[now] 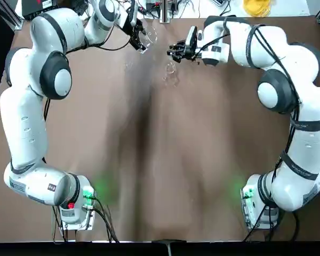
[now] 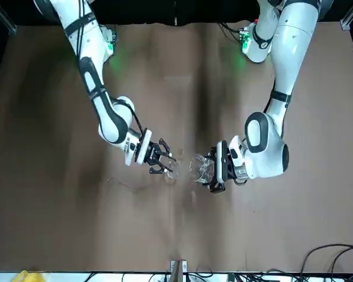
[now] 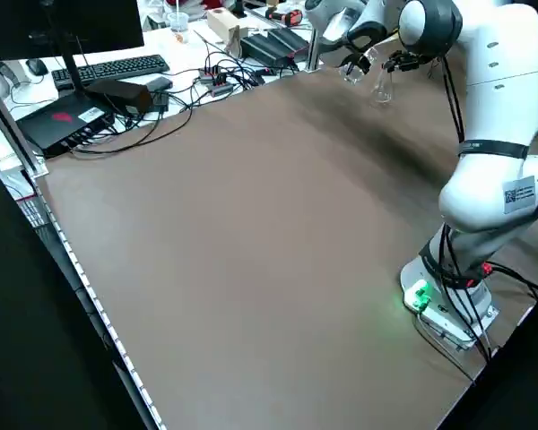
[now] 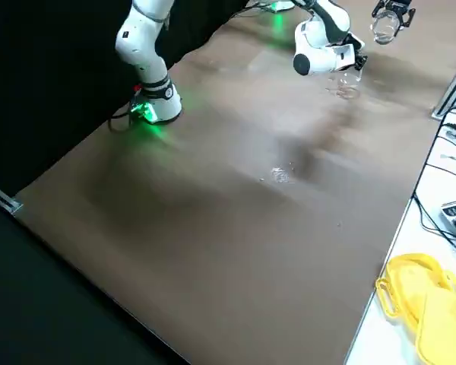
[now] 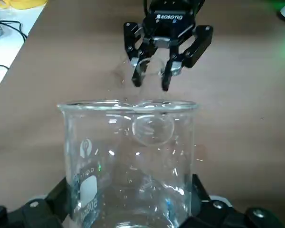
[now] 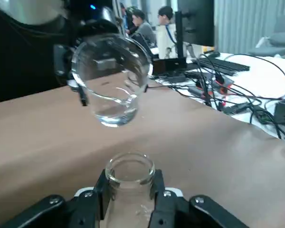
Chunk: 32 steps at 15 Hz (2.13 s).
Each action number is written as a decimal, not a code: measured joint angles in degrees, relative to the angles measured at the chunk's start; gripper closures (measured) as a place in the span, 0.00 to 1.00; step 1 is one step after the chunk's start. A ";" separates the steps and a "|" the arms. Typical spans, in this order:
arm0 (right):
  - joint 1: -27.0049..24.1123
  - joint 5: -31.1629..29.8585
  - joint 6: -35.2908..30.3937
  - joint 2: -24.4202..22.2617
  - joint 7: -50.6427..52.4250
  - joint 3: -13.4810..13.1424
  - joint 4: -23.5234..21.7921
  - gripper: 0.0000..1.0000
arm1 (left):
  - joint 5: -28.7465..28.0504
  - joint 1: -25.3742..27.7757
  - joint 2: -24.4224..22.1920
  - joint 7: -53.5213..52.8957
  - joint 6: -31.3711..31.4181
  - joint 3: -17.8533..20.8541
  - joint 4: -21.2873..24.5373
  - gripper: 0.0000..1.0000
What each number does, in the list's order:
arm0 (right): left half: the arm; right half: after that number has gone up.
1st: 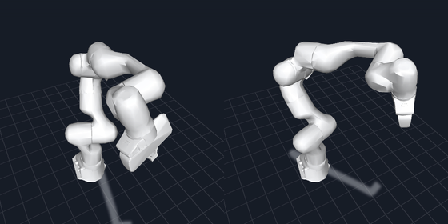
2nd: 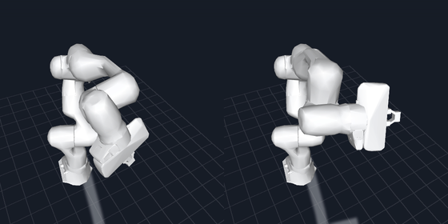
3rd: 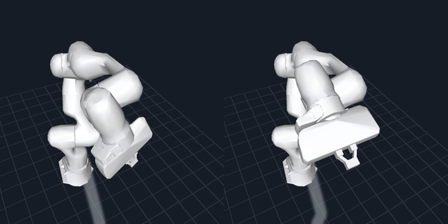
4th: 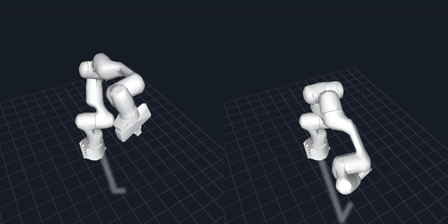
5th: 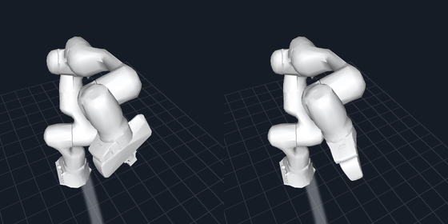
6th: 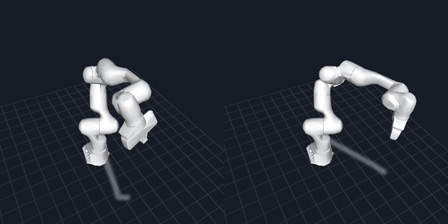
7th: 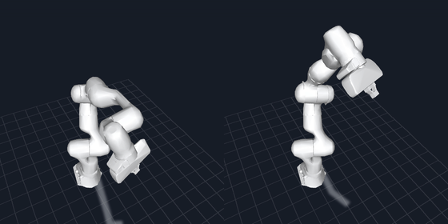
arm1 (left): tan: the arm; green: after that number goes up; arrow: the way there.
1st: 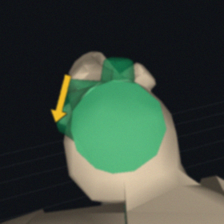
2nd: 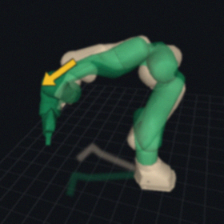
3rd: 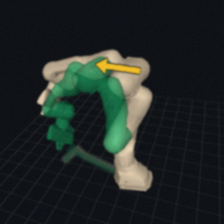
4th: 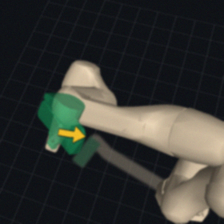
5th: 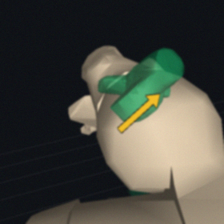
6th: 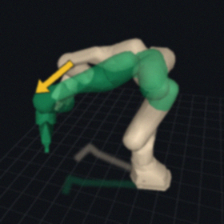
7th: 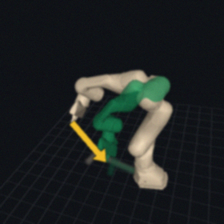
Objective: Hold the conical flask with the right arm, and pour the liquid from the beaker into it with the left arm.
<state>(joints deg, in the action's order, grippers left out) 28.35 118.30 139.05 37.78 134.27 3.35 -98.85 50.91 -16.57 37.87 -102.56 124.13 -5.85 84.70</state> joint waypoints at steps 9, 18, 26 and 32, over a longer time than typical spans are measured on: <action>5.73 5.17 7.08 3.42 -0.87 -0.32 5.63 0.61 | -2.85 -0.10 0.00 -0.87 -0.80 0.19 -0.01 0.02; 7.85 6.09 11.14 4.72 -1.62 -0.44 7.84 0.61 | -6.41 -0.21 -0.08 -0.90 -0.80 -0.14 -0.39 0.02; 9.26 6.49 12.81 4.99 -2.07 -0.48 8.86 0.61 | -10.10 -0.78 -0.20 -0.90 -0.80 -0.25 -0.60 0.02; 9.38 7.29 13.25 5.48 -2.14 -0.50 9.57 0.61 | -13.33 -1.36 -1.71 -0.88 -0.81 -0.25 -0.81 0.02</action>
<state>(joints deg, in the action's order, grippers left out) 37.73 125.59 152.30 43.26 132.14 2.84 -89.28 37.58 -17.94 36.16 -103.44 123.33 -6.10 83.89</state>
